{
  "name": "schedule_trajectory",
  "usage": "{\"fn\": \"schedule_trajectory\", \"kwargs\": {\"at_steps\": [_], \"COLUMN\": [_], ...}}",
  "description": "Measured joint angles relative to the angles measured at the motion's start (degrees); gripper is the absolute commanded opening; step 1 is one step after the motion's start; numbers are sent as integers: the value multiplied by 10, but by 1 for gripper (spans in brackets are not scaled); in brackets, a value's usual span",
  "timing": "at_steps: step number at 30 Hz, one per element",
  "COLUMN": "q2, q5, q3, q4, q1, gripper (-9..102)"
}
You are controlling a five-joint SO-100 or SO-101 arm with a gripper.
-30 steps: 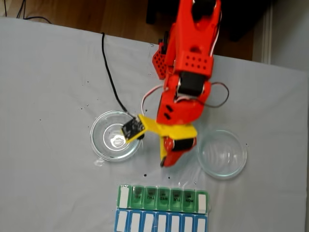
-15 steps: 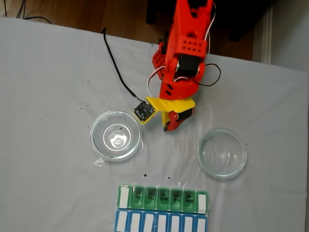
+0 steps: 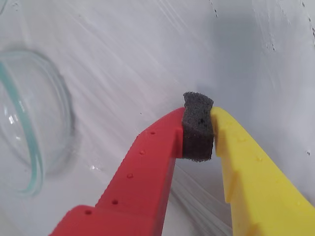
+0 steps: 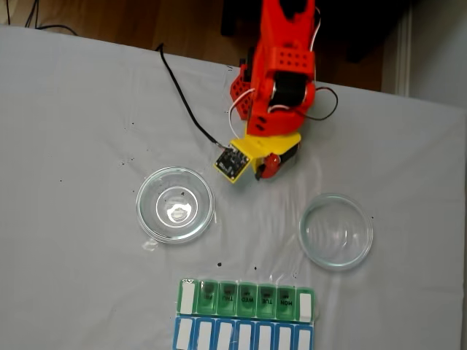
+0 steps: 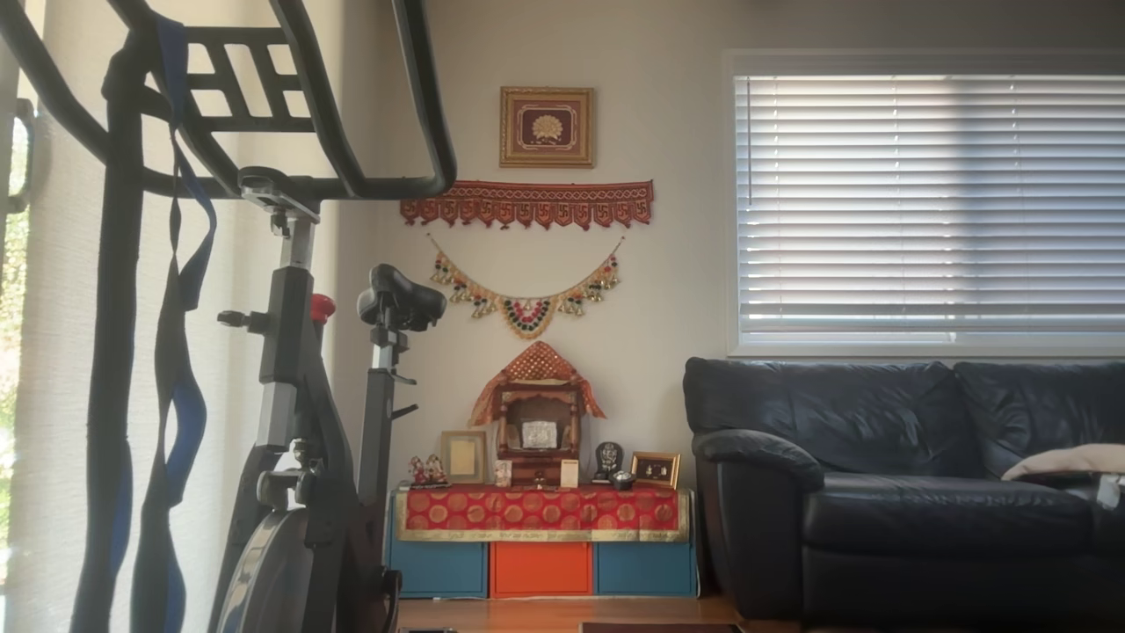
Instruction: Sort medicines into box.
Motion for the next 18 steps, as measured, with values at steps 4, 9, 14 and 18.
{"fn": "schedule_trajectory", "kwargs": {"at_steps": [4, 9, 14, 18], "q2": [-2, -1, -1, -1], "q5": [15, 17, 17, 17], "q3": [-3, -3, -3, -3], "q4": [10, 10, 10, 10], "q1": [10, 13, 13, 13], "gripper": [8, 9, 9, 9]}}
